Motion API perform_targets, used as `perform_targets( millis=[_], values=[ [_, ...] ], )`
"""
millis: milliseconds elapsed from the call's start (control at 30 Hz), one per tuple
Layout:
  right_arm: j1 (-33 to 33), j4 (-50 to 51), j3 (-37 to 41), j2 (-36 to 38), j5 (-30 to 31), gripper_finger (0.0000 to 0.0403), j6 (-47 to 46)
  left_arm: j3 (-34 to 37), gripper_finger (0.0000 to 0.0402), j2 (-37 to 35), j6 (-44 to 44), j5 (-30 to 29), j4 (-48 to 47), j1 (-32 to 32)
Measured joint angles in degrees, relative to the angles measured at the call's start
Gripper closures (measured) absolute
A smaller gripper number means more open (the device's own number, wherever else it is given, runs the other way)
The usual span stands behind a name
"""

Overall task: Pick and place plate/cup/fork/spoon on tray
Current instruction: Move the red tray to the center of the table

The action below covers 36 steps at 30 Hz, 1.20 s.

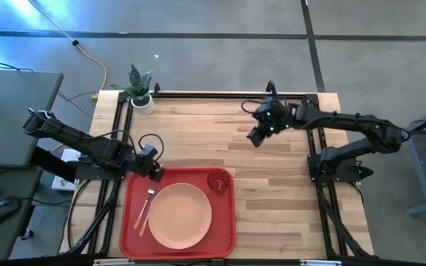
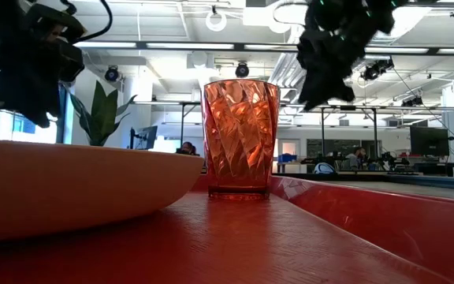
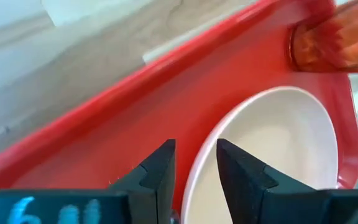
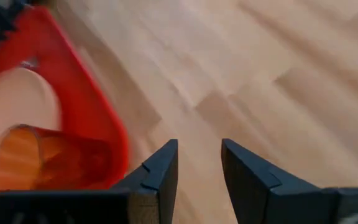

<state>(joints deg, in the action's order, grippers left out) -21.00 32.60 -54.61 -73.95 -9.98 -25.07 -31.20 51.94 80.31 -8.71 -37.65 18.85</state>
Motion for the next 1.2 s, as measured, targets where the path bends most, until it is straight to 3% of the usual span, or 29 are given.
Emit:
perform_targets(
  millis=[167,333,467,600,733,1067,1200],
  values=[
    [-1.01,-19.1,16.71,3.43,-7.21,0.0288,-11.63,0.0,0.0293,0.02,-6.38,3.12,2.53,-4.39],
    [4.66,-32.27,25.55,4.78,-5.44,0.0288,-18.44,0.02,0.0293,1.1,-15.37,8.13,4.84,-9.48],
    [11.67,-33.94,26.71,4.38,3.73,0.0294,-21.79,0.02,0.0301,3.25,-22.71,14.13,10.33,-13.32],
    [17.34,-34.54,26.71,4.26,12.12,0.0318,-22.52,0.02,0.0318,6.03,-31.08,14.15,15.63,-15.64],
    [20.91,-36.51,26.73,3.41,16.54,0.033,-17.71,0.02,0.0329,9.31,-34.83,14.34,18.72,-18.23],
    [21.72,-47.37,26.73,-7.18,12.93,0.0306,-23.98,0.02,0.0316,16.23,-43.59,21.04,18.04,-23.7],
    [21.32,-55.61,26.75,-12.93,8.73,0.03,-26.34,0.02,0.031,19.03,-46.67,26.99,17.89,-24.85]
  ],
)
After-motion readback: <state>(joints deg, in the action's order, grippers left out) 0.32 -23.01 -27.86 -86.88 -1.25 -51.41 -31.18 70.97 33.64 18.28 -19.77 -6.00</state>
